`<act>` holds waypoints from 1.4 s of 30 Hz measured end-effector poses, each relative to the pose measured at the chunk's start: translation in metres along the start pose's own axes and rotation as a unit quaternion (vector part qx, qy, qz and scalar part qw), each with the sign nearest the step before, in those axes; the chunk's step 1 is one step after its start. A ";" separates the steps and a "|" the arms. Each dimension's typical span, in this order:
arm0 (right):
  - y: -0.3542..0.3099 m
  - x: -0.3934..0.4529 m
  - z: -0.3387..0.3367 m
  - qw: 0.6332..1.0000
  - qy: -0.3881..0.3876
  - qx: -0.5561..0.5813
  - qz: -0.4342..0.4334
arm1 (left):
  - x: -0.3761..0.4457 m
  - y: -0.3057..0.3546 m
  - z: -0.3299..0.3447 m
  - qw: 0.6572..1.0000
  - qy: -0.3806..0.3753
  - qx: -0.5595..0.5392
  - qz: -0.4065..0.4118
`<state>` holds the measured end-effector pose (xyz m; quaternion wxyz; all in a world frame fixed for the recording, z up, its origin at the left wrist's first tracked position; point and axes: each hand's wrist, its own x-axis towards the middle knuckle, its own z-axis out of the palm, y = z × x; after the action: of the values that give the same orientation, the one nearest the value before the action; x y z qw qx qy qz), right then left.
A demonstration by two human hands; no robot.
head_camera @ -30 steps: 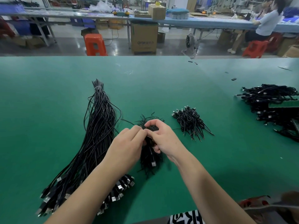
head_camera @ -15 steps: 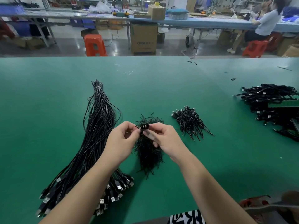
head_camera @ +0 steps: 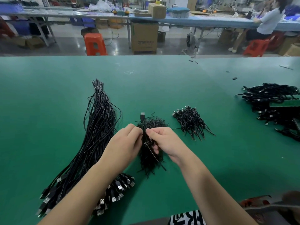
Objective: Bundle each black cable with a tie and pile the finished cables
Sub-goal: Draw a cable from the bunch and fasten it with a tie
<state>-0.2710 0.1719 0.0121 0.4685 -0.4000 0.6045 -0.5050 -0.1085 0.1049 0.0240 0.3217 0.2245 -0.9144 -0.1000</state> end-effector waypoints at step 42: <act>-0.002 0.001 -0.024 0.991 0.130 -0.014 0.017 | 0.002 -0.070 0.038 0.976 -0.009 0.035 -0.216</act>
<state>-0.2947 0.1760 0.0154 0.3892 -0.3272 0.6740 -0.5358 -0.1100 0.0437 -0.0273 0.2765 0.4274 -0.8498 -0.1367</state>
